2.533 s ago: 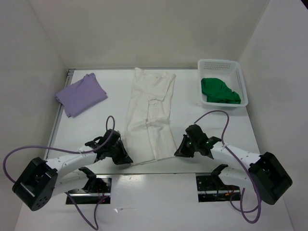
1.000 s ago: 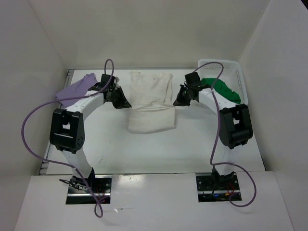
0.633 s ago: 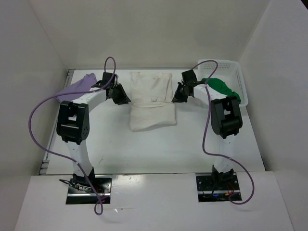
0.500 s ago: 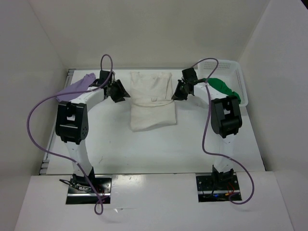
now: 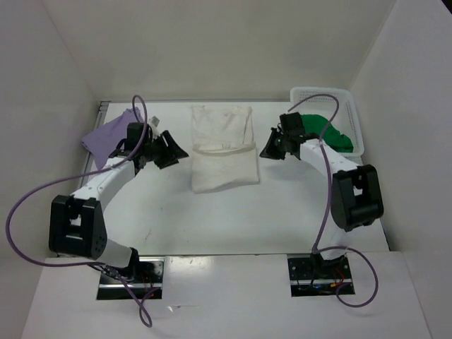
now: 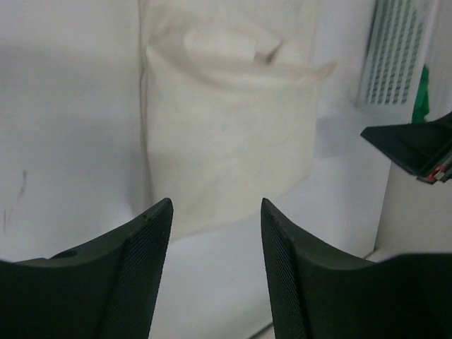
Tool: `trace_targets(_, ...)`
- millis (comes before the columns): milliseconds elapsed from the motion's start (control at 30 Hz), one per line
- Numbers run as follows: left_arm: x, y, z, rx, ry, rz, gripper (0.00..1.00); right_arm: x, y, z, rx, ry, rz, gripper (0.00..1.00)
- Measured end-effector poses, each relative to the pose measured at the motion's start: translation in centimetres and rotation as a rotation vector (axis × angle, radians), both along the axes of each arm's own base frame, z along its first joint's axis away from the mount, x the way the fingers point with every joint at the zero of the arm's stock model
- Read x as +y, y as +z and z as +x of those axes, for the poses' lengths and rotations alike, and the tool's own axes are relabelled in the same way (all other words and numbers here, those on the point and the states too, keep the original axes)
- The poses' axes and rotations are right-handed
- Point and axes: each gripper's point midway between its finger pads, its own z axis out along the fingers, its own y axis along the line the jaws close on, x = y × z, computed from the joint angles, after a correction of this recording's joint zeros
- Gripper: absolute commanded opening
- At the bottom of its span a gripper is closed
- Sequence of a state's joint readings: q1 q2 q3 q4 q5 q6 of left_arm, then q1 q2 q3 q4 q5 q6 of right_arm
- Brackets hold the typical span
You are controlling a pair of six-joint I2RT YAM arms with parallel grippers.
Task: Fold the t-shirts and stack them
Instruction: Fold the rectangle-folded T-shirt at the center of the board.
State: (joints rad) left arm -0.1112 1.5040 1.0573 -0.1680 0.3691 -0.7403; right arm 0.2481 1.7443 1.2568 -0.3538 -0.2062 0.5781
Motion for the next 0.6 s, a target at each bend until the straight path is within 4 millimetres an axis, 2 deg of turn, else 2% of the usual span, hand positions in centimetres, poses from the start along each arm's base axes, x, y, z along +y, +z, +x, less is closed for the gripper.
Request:
trace_targets(100, -0.6, -2.7, -4.5, 0.088, -0.043, -0.015, 0.66, -0.6, -1.4, -4.1, 0.042, 0.016, 0.002, 0.03)
trace_targets(133, -0.7, -3.6, -5.6, 0.113, -0.053, -0.018, 0.66, -0.8, -2.0, -5.3, 0.058, 0.018, 0.001, 0.06)
trace_targets(167, -0.8, -4.5, -6.8, 0.138, -0.063, -0.022, 0.66, -1.0, -2.7, -6.4, 0.073, 0.021, 0.002, 0.17)
trace_targets(300, -1.3, -6.8, -10.0, 0.218, -0.081, -0.048, 0.67, -1.4, -5.2, -9.8, 0.149, 0.028, 0.007, 0.44)
trace_targets(400, -1.7, -7.5, -10.5, 0.242, -0.097, -0.058, 0.67, -1.3, -5.8, -10.2, 0.164, 0.041, 0.018, 0.47)
trace_targets(600, -2.5, -7.6, -9.9, 0.208, -0.124, -0.062, 0.68, 0.0, -6.4, -7.7, 0.139, 0.065, 0.052, 0.47)
